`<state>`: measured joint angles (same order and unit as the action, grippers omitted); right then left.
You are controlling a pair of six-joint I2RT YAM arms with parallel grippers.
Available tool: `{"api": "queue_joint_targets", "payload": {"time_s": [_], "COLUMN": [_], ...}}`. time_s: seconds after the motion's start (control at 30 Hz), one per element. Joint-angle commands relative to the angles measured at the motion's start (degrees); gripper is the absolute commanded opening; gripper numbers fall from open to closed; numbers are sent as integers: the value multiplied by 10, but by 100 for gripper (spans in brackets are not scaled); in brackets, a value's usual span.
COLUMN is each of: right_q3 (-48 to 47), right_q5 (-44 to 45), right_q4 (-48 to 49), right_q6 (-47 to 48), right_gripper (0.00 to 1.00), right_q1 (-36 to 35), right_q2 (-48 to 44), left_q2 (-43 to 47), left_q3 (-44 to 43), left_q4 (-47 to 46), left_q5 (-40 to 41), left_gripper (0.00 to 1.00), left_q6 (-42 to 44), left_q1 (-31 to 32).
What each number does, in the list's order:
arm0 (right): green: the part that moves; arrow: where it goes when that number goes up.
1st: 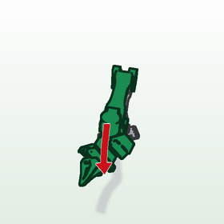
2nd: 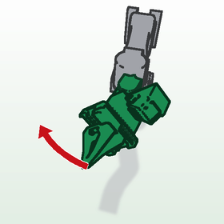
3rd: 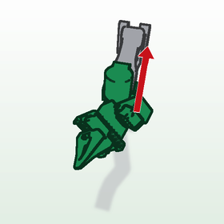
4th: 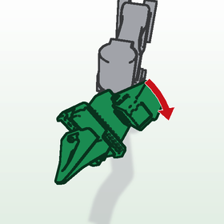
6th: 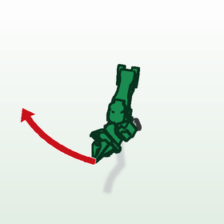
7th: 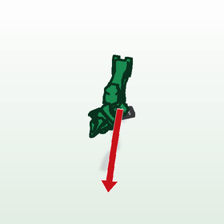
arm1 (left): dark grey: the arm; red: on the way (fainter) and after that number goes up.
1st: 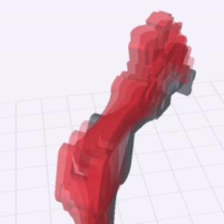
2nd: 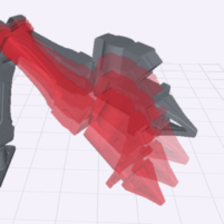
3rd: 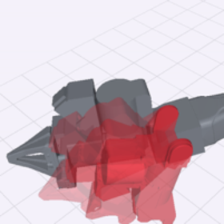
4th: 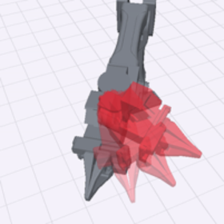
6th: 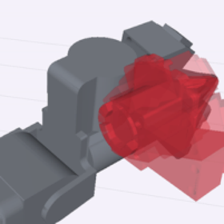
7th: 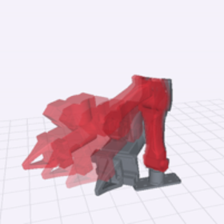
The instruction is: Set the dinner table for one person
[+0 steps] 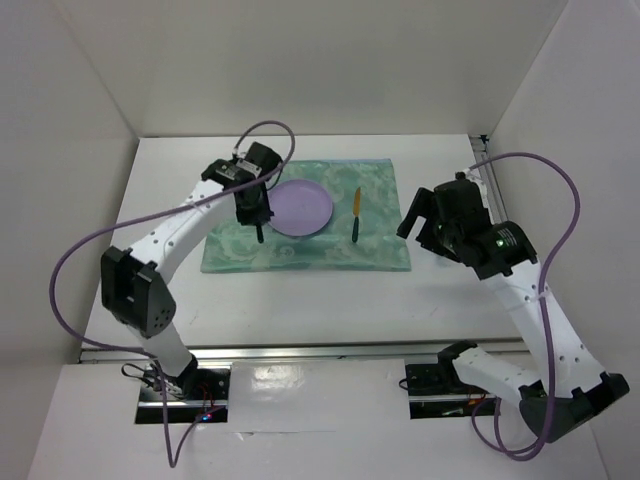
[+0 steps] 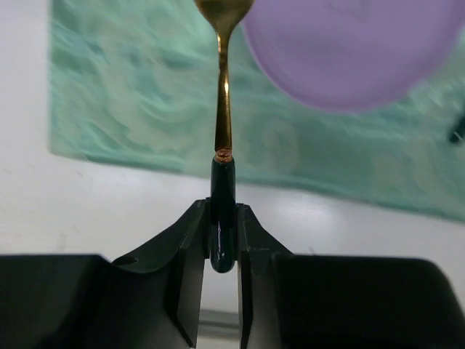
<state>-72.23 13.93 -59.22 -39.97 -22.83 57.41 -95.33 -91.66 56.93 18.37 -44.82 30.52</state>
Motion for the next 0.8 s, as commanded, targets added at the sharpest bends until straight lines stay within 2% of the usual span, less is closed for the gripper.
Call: {"api": "queue_joint_targets", "payload": {"time_s": [0.0, 0.13, 0.3, 0.43, 0.77], "right_q3": [2, 2, 2, 2, 47], "right_q5": [-3, -3, -3, 11, 22], "right_q4": [39, 52, 60, 60, 75], "right_q6": [14, 14, 14, 14, -2], "right_gripper": [100, 100, 100, 100, 100], "right_q1": [3, 3, 3, 3, 9], "right_q2": [24, 50, 68, 75, 105], "left_q2": [-60, -174, -265, -296, -330], "left_q3": [-52, -128, -186, -199, -164], "left_q4": [2, -5, -12, -24, -49], "left_q5": [25, 25, 25, -7, -35], "left_gripper": [0, 0, 0, 0, 0], "left_q6": [125, 172, 172, 191, 204], "left_q1": [-53, -104, -128, -151, -157]}}
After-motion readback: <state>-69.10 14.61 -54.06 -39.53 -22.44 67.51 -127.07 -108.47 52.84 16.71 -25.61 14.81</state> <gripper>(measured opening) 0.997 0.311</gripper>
